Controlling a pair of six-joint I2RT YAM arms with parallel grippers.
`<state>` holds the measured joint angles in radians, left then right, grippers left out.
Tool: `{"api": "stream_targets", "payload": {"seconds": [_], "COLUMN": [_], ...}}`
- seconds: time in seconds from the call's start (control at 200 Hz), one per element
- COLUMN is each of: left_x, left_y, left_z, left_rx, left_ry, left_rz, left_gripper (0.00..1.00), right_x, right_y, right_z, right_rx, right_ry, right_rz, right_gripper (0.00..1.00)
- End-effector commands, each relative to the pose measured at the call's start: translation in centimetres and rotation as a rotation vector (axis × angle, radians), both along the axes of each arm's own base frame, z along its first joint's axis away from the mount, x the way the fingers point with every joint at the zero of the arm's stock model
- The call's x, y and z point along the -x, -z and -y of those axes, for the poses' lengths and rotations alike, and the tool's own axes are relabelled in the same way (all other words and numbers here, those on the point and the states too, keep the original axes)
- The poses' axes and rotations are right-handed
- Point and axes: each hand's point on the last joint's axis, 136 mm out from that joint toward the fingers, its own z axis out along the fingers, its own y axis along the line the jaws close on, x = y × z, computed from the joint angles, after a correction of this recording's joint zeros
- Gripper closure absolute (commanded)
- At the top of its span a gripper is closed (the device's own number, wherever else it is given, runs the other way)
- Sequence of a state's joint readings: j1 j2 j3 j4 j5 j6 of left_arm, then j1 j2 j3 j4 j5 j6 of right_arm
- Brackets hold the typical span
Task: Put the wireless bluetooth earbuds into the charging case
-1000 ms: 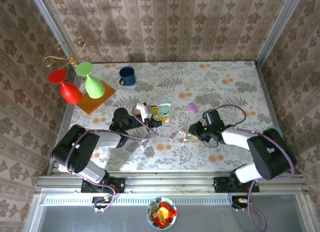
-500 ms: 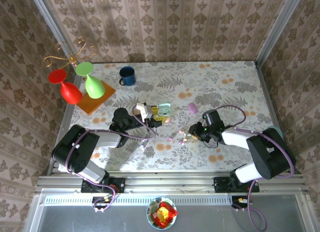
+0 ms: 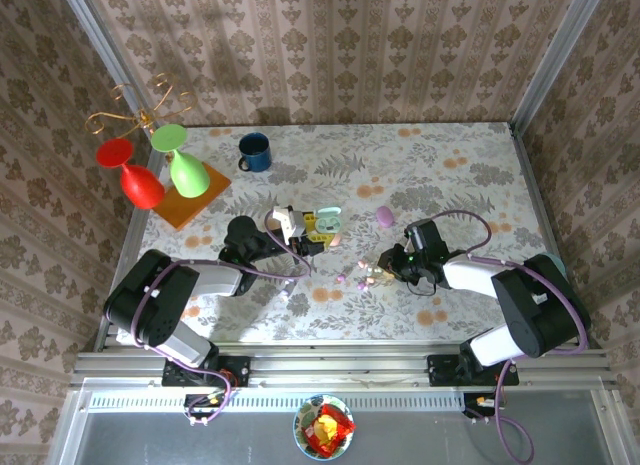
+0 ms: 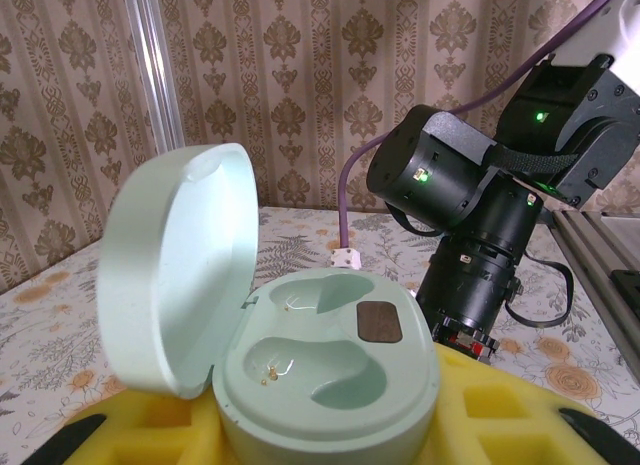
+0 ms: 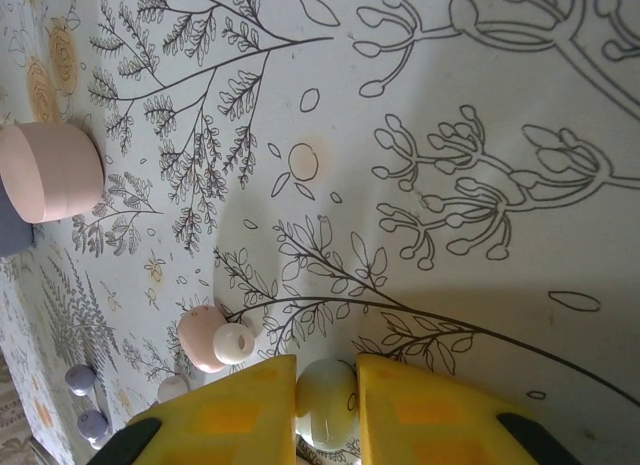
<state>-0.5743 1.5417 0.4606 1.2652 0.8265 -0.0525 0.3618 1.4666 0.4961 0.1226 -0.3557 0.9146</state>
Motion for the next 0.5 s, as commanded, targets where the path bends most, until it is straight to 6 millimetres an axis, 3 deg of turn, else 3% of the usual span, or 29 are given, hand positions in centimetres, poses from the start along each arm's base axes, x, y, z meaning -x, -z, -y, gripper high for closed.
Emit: {"api": "stream_targets", "payload": {"seconds": [0.0,0.205,0.22,0.495], "left_x": [-0.1,-0.4,-0.4,-1.1], "left_y": [-0.3,0.7,0.8,2.3], "left_z": [0.0,-0.1,-0.1,0.2], "left_rx": [0.011,-0.009,-0.010,-0.038], "left_ry": [0.002,-0.019,-0.021,-0.028], "left_rz": [0.025,0.030,0.029,0.012], "left_gripper": [0.78,0.78,0.78,0.78], "right_x": [0.3,-0.1,-0.3,-1.0], "right_y": [0.4,-1.3,-2.2,-7.3], "right_z": [0.6,1.3,1.3,1.6], "right_rx": [0.055,0.128,0.127,0.266], "right_ry": [-0.013,-0.060,-0.065,-0.198], "right_rz": [-0.022,0.051,0.081,0.298], "right_gripper": [0.79,0.77,0.77,0.76]}}
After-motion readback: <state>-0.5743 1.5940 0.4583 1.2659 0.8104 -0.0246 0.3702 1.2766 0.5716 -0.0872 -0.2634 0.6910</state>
